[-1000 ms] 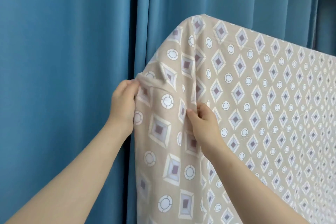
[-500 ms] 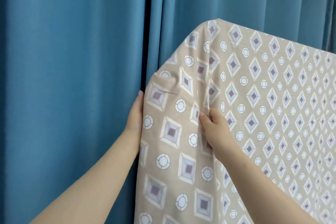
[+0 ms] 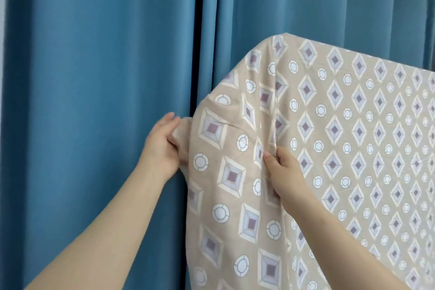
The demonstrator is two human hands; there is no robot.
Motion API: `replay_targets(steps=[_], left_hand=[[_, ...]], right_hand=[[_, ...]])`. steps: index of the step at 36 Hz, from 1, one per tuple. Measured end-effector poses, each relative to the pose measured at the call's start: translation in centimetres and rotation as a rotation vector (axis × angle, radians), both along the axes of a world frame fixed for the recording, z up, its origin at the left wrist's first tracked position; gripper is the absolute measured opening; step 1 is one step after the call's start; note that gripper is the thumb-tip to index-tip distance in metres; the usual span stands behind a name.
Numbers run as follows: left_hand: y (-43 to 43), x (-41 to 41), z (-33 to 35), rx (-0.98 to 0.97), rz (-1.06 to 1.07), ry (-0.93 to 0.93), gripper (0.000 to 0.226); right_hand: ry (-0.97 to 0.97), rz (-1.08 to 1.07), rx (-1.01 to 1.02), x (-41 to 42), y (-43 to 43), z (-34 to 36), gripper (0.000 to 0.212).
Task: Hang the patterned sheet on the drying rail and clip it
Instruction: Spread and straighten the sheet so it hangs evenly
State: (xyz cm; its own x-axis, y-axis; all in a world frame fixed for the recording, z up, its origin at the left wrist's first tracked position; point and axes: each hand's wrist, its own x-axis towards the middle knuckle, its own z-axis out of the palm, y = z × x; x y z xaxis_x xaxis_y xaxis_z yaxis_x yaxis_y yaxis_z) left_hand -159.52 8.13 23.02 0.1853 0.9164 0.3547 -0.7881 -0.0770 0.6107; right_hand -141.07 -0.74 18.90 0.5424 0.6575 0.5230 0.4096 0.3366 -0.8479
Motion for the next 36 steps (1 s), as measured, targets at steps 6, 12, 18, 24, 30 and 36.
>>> replay_targets(steps=[6,12,18,24,30,36], left_hand=[[0.4,-3.9,-0.3,0.104,0.138,0.236,0.031],[0.8,-8.9,0.4,0.144,0.386,0.031,0.029],[1.0,-11.3,-1.5,-0.039,0.292,-0.111,0.02],[-0.9,-12.7,-1.0,-0.036,0.003,0.233,0.039],[-2.2,-14.6,1.1,0.022,0.04,-0.019,0.031],[-2.9,-14.8,2.8,0.024,0.133,-0.009,0.036]], right_hand=[[0.058,-0.014,-0.013,-0.6,0.4,0.1,0.03],[-0.022,-0.167,0.015,-1.3,1.0,0.5,0.021],[-0.243,-0.407,0.22,-5.0,0.3,3.2,0.032],[-0.422,-0.285,0.18,-7.5,0.7,3.7,0.031],[-0.398,-0.253,0.157,-8.2,0.1,3.7,0.027],[-0.416,-0.227,0.175,-8.5,-0.1,3.7,0.023]])
